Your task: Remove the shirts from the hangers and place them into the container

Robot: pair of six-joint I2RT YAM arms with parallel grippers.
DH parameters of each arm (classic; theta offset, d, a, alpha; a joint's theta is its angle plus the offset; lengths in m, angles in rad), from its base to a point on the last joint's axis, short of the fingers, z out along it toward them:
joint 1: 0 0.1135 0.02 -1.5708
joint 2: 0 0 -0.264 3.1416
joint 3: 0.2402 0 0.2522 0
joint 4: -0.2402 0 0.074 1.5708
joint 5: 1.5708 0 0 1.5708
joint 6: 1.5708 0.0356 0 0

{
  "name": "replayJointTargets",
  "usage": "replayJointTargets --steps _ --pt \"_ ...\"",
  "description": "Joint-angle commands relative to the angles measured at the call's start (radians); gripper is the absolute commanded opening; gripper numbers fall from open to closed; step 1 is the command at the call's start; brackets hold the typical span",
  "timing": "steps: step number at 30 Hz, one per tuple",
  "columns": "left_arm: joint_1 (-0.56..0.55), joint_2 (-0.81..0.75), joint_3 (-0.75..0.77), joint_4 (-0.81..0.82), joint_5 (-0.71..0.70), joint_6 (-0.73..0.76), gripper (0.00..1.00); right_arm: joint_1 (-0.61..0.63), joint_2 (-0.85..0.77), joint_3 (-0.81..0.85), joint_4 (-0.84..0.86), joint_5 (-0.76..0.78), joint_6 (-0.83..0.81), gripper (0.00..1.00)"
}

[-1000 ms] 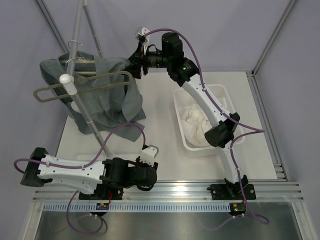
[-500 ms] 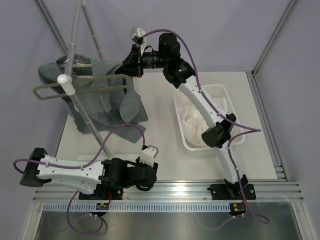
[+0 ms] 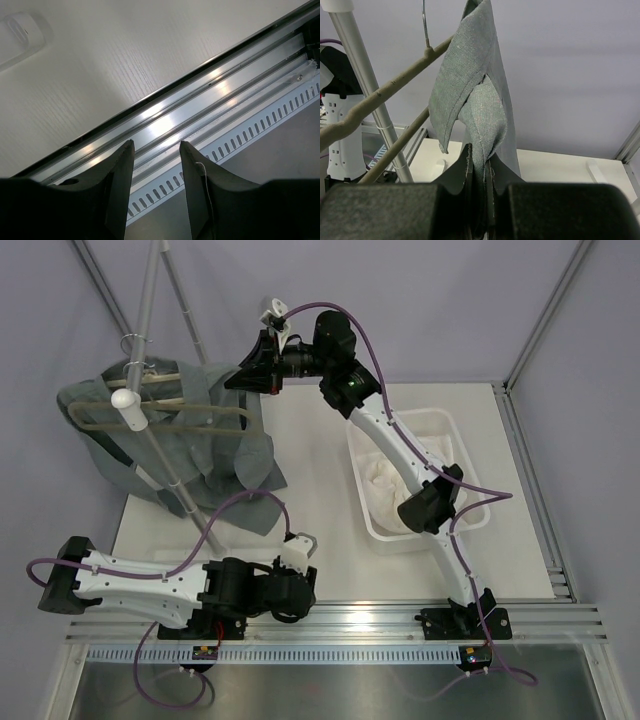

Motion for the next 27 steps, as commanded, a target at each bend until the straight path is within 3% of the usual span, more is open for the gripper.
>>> replayJointTargets --steps 1,9,21,27 --pt "-0.005 0.002 -0.01 0.056 0.001 -0.005 0.45 0.019 -0.001 0.065 0.13 -0.017 0.014 0.0" --pt "-0.005 -0.03 -0.024 0.063 0.002 -0.012 0.45 0.073 -0.012 0.105 0.09 0.016 -0.061 0.0" --pt "-0.005 -0.081 -0.058 0.076 0.006 -0.026 0.45 0.091 0.056 0.136 0.116 0.06 -0.01 0.0" --pt "-0.005 -0.073 -0.055 0.082 0.004 -0.019 0.46 0.086 0.059 0.076 0.081 0.199 -0.044 0.0"
